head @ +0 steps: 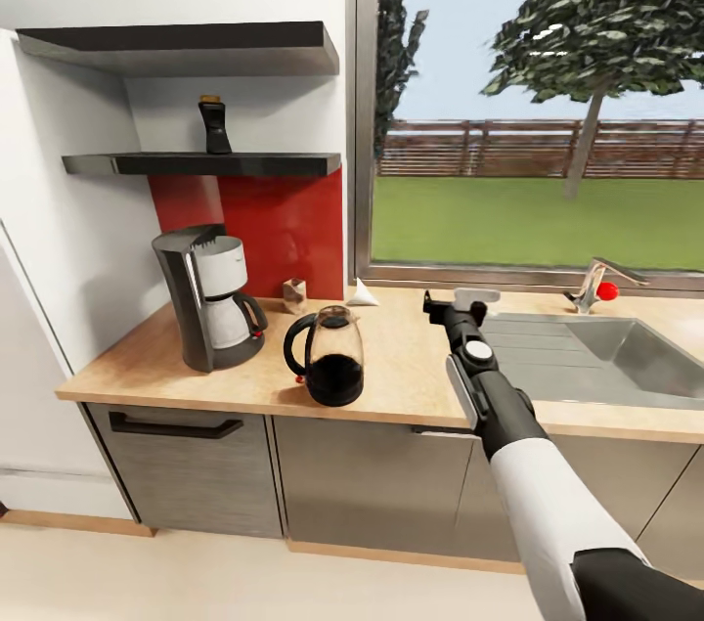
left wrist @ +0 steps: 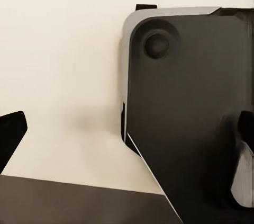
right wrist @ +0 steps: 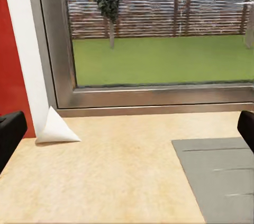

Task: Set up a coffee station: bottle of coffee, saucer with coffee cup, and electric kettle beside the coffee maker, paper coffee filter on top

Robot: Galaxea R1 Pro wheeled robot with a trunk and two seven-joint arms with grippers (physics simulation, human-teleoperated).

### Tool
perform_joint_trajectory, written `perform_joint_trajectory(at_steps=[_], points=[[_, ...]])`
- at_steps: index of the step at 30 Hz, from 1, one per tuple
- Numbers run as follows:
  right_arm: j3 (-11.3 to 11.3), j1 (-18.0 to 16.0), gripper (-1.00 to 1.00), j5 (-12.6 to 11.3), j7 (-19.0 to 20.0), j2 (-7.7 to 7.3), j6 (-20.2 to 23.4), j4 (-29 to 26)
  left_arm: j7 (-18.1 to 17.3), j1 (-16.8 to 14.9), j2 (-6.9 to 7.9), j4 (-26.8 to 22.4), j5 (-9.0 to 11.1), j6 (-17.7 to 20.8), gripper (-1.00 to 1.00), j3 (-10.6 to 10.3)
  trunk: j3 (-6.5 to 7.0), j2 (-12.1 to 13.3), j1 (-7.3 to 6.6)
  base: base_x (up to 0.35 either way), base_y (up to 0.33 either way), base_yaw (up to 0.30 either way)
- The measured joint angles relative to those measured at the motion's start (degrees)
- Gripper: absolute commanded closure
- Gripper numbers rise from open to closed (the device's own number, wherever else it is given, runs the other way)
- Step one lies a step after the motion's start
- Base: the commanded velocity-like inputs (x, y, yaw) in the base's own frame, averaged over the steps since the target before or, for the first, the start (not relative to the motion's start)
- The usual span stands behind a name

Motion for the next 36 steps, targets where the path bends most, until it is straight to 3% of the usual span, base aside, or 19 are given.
perform_joint_trajectory(at_steps=[5, 14, 28, 36], points=[[0.07, 0.02, -1.00, -0.22, -0.05, 0.27, 0.02, -0.17, 0.34, -0.30, -0.39, -0.13, -0.04, 0.56, -1.00, -0.27, 0.00, 0.00, 0.00, 0.000, 0.000, 0.000], [-1.58, 0.00, -1.00, -0.26, -0.25, -1.16, 0.24, -2.24, -0.01, -0.49, -0.49, 0.39, 0.02, 0.63, -1.00, 0.11, 0.00, 0.00, 0.00, 0.000, 0.000, 0.000], [-1.21, -0.02, -1.00, -0.08, 0.00, -0.68, 2.47, -1.84, 0.59, -0.32, -0.16, 1.05, -0.15, 0.86, -1.00, -0.25, 0.00, 0.00, 0.00, 0.002, 0.000, 0.000], [-1.40, 0.03, -1.00, -0.26, 1.01, -1.11, 3.15, -1.95, 0.58, -0.38, 0.03, 1.12, -0.21, 0.91, -1.00, -0.38, 0.00, -0.01, -0.03, 0.294, 0.000, 0.000]])
